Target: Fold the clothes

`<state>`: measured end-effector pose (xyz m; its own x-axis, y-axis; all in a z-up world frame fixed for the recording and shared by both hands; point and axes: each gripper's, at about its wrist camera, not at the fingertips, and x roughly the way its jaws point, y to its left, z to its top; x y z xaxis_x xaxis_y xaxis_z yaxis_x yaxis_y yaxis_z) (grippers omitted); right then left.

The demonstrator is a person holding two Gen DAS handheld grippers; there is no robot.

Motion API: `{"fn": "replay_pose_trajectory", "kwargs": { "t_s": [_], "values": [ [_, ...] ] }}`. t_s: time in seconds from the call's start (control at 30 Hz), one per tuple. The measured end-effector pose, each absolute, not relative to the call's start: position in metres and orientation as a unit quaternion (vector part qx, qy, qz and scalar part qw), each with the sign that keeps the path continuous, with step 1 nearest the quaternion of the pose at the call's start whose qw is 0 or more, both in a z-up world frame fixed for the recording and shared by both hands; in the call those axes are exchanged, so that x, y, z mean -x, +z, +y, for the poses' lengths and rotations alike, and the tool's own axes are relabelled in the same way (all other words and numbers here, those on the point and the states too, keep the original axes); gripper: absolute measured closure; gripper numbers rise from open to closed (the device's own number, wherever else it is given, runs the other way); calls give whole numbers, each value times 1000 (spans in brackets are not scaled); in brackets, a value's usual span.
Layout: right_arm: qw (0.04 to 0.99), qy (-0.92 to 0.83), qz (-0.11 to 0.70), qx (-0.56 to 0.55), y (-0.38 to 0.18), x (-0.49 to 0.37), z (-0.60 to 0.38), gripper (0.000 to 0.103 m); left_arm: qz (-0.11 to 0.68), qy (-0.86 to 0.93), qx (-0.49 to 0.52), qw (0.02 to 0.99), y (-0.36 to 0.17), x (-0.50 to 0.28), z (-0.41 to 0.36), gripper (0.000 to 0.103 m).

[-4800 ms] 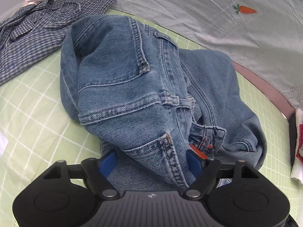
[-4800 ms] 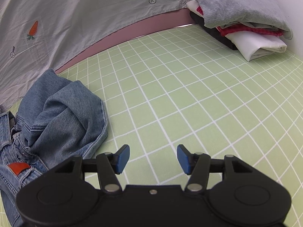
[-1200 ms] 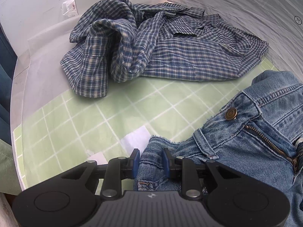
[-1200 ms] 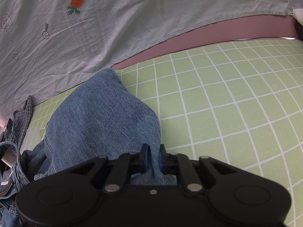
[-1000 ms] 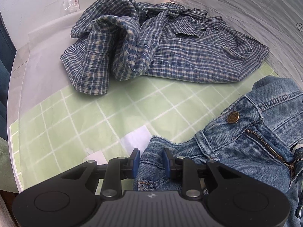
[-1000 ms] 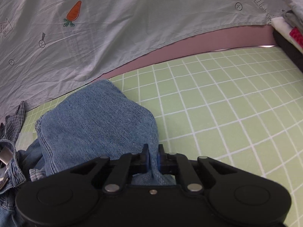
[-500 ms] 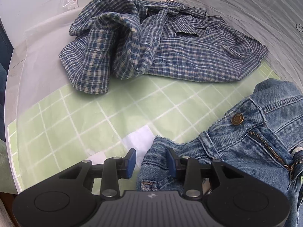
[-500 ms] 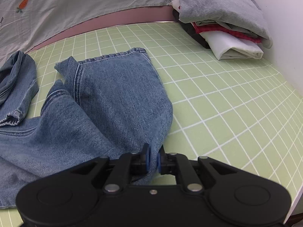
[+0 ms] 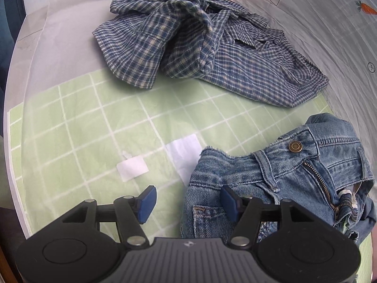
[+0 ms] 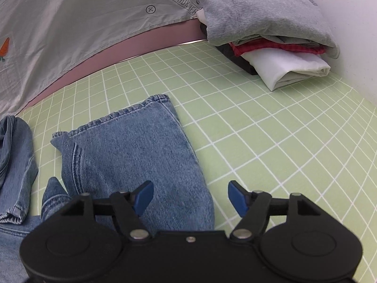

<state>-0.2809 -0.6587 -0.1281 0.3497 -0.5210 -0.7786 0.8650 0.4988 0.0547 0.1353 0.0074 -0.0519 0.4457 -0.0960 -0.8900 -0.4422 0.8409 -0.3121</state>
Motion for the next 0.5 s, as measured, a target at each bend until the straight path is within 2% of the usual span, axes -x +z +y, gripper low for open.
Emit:
{"fn": "replay_pose_trajectory", "kwargs": {
  "t_s": [0.17,0.27,0.4,0.5],
  "values": [
    [786,-422,379,-243,-140,264,-665,32,512,98,301,798,-55,-130,13,40],
    [786,-422,383,-240,-143,259,-666,27,513,93,306,796,-56,-131,13,39],
    [786,-424,385,-234,-144,254,-668,24,513,92,308,796,-58,-135,13,32],
    [788,-419,387,-229,-144,251,-669,24,511,91,311,796,-59,-138,12,34]
  ]
}}
